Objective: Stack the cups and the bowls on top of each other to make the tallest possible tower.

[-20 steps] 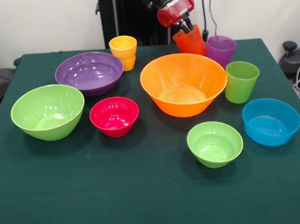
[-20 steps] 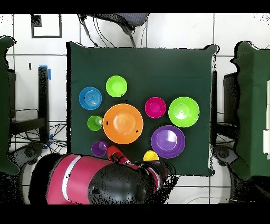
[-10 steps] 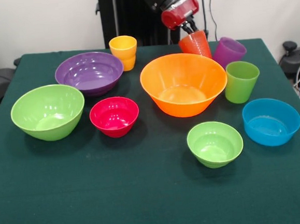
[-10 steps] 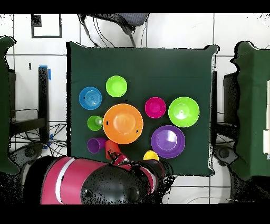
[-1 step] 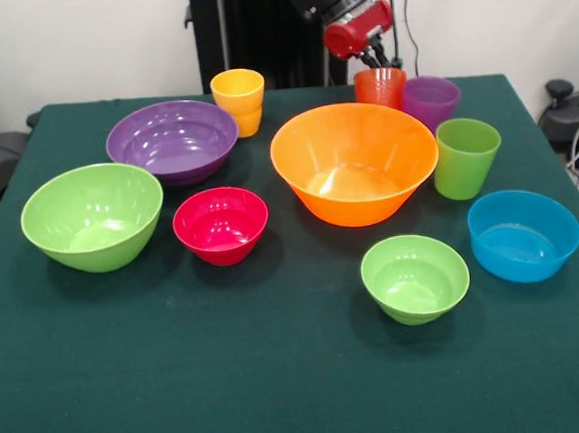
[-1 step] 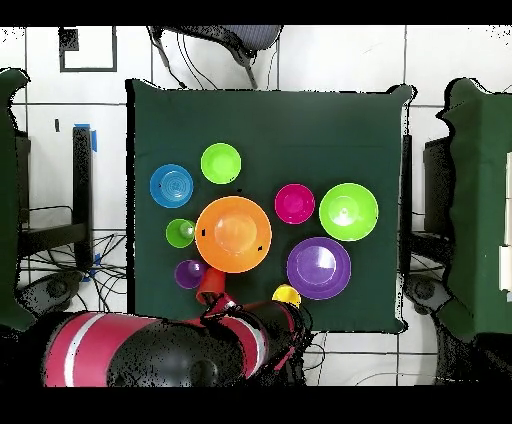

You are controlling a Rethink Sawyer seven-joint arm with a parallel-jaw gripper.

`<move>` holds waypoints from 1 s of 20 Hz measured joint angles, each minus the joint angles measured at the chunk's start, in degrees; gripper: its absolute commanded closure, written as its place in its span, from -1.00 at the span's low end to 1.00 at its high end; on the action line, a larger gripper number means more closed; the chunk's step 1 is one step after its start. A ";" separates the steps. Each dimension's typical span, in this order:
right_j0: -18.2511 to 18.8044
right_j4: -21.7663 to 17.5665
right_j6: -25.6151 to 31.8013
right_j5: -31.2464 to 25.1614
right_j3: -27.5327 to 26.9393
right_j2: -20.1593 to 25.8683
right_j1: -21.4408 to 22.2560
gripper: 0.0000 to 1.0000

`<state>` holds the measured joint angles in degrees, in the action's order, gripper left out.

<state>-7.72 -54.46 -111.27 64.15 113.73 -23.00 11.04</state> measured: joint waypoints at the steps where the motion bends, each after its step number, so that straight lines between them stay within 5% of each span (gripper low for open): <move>1: -0.31 -0.01 0.00 -0.71 0.00 -0.12 -0.02 1.00; 9: -4.55 0.00 0.00 -15.06 -0.10 -1.35 -0.01 1.00; 20: -4.64 0.21 0.00 -19.84 -0.10 -1.90 0.15 1.00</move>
<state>-12.36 -54.24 -111.27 44.32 113.63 -24.90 11.19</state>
